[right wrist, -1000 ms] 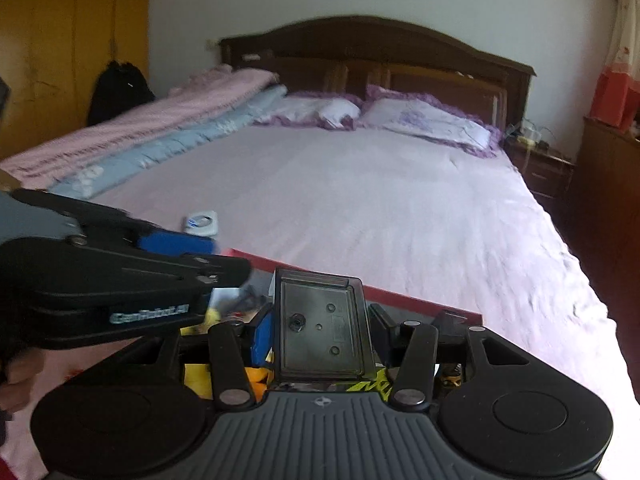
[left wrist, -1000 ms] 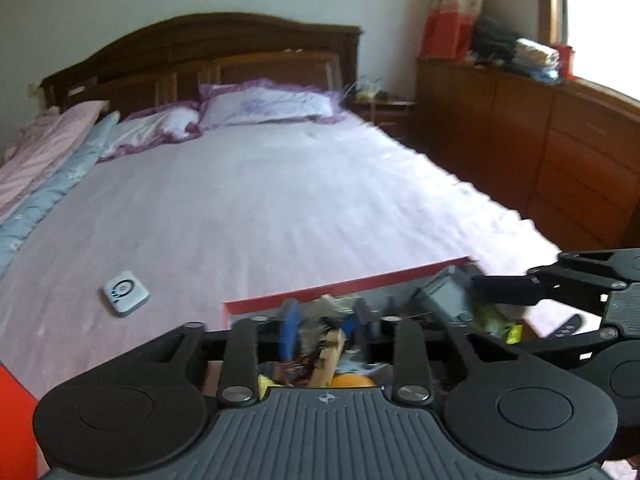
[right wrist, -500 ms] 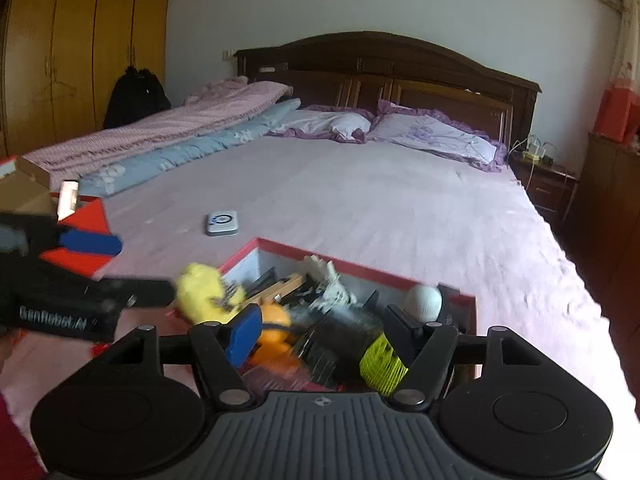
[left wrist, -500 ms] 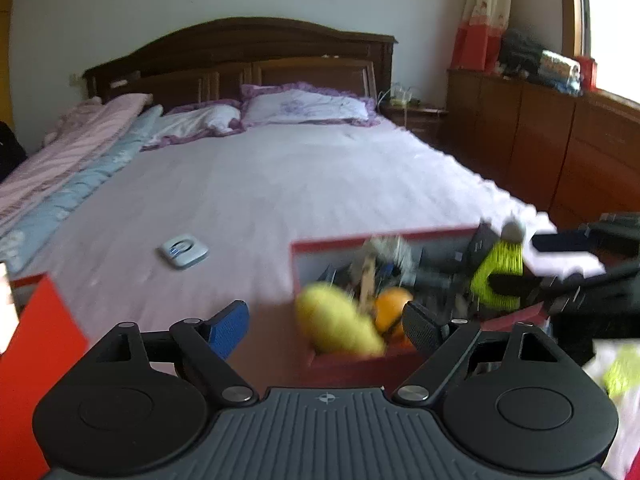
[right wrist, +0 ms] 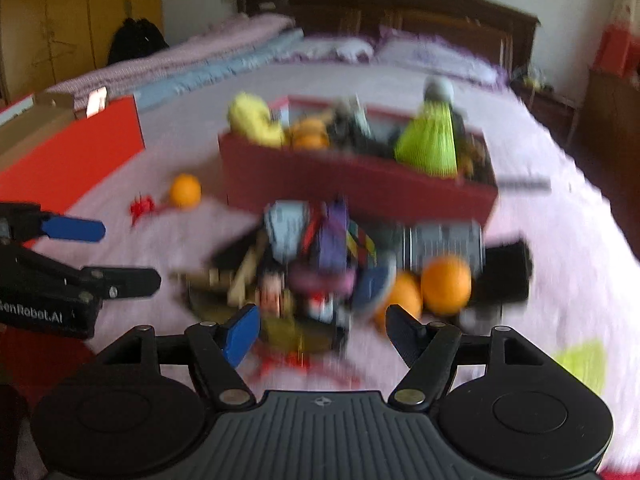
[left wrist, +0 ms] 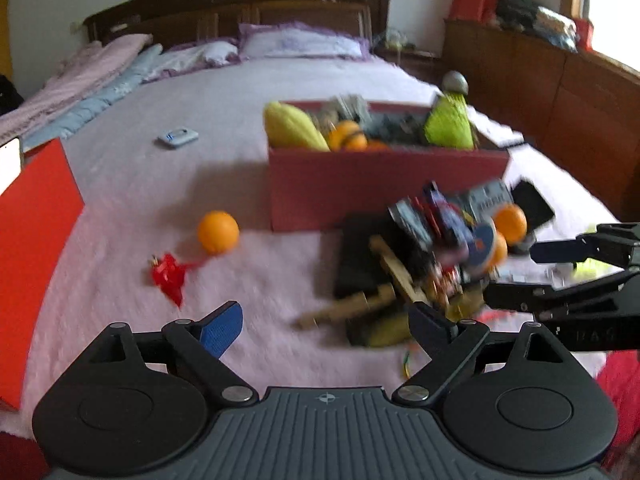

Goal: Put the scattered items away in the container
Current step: 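Withdraw both tools from the red box back toward the toy pile, then grasp the white USB cable with the right tool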

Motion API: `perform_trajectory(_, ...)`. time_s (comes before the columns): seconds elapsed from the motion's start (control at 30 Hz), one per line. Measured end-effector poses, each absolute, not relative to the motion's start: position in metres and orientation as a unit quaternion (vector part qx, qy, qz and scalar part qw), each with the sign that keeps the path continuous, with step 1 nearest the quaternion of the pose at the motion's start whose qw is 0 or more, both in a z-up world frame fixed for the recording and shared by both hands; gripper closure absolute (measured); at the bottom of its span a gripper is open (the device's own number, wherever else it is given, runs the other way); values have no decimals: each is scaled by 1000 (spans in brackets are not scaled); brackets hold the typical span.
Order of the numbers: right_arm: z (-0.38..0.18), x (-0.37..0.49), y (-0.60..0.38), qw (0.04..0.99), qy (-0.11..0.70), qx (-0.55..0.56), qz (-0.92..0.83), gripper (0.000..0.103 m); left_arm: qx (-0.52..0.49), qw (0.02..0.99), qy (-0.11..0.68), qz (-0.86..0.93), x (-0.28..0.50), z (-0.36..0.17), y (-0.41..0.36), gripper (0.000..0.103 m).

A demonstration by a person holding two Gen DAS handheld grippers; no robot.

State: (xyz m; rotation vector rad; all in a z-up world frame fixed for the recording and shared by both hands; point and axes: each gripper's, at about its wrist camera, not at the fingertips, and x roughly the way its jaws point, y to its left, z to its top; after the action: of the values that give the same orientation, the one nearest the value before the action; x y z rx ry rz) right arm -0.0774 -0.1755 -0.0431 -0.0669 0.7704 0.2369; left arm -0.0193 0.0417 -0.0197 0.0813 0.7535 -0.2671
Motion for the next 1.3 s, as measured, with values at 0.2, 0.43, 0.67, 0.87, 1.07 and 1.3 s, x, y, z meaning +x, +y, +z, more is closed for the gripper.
perform_trajectory(0.2,-67,-104,-183,907,407,-17,102,31,31,915,376,-143,-29,-27,34,11)
perform_trajectory(0.43,-67,-93,-189,910,400,-9,109,31,29,913,381,-143,-28,-33,31,11)
perform_trajectory(0.67,-75,-80,-191,906,409,-8,110,32,22,911,389,-135,-27,-38,35,11)
perform_trajectory(0.87,-82,-71,-191,904,408,-20,129,35,24,908,396,-136,-28,-42,33,11)
perform_trajectory(1.07,-88,-67,-179,896,416,-48,145,87,30,905,397,-147,-31,-43,28,11)
perform_trajectory(1.3,-78,-92,-171,886,418,-48,195,99,34,901,399,-164,-34,-46,21,11)
